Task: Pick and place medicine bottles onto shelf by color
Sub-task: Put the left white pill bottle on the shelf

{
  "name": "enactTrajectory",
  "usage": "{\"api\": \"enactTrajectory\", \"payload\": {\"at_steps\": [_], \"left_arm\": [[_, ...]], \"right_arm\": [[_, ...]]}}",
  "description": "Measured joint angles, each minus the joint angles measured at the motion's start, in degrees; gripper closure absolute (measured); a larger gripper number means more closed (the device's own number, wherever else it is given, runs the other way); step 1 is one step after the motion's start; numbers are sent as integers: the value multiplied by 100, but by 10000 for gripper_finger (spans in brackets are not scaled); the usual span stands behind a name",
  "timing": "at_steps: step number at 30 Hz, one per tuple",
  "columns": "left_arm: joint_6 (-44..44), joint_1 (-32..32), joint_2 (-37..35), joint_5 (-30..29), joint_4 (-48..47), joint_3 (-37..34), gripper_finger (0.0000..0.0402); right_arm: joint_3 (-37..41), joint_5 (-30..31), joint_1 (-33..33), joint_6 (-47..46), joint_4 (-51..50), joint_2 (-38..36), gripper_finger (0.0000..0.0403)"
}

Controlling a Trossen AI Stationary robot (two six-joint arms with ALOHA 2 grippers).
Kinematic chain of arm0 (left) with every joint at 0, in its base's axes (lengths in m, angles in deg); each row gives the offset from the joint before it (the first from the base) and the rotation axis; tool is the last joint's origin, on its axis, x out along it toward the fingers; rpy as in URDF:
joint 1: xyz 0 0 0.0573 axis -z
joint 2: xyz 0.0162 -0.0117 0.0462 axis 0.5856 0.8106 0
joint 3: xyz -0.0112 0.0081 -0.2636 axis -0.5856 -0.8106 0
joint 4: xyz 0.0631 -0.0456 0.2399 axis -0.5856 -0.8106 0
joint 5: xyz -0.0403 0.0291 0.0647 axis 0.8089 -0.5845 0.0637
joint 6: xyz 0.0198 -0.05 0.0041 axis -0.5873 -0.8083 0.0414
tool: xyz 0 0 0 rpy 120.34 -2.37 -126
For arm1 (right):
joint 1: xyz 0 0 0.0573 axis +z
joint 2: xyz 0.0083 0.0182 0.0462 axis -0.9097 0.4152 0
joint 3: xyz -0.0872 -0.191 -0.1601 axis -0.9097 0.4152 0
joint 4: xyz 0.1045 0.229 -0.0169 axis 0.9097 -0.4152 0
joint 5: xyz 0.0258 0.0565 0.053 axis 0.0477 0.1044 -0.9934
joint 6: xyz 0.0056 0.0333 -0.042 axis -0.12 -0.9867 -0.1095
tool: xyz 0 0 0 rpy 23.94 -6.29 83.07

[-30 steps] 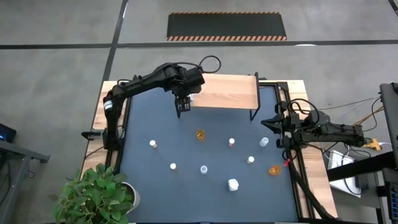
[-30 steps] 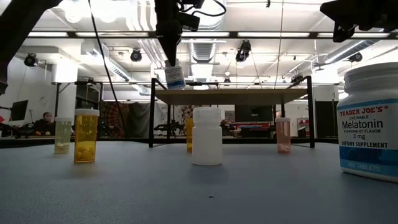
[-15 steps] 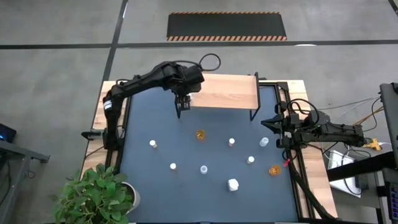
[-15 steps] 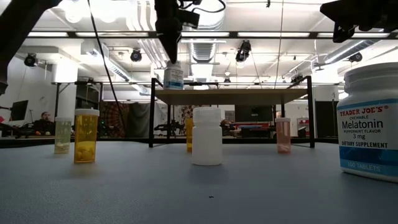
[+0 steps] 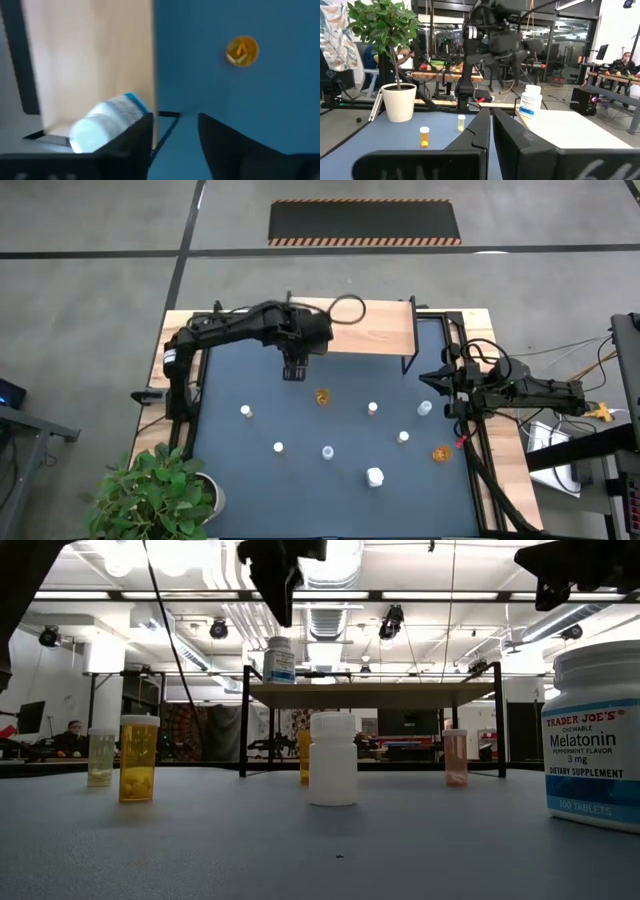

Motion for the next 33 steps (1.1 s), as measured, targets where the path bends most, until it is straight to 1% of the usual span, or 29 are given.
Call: {"api": "enactTrajectory", "payload": {"at_steps": [4,7,9,10,13,17,22,25,28,30,33], "left_arm": [[39,14,1,-109,-6,-415,335],[48,-58,-1,-720,-1,-677,373],[39,-125,-1,-1113,-3,-756,392],[28,-158,-1,-1193,5,-769,397],[-4,-237,-6,-1353,0,-785,396],[-114,-333,-43,-1718,-6,-799,396],[-64,-301,-82,-1668,-21,-706,396],[90,-184,-100,-1652,-47,-384,396],[149,-183,-149,-1659,133,9,396],[185,-309,-154,-1668,295,171,396],[188,-622,-148,-1665,418,197,398]], "right_arm": [[2,1,0,-18,-77,0,390],[2,1,0,-70,-77,-2,390],[2,0,0,-70,-78,-2,390],[2,0,0,-70,-77,-2,390],[2,0,0,-70,-79,-2,390],[2,0,0,-70,-80,-2,390],[2,0,0,-107,-84,-2,390],[2,0,0,-113,-86,-2,390],[2,0,0,-135,-88,-2,390],[2,0,0,-127,-90,-2,390],[2,0,0,-120,-90,-2,390]]}}
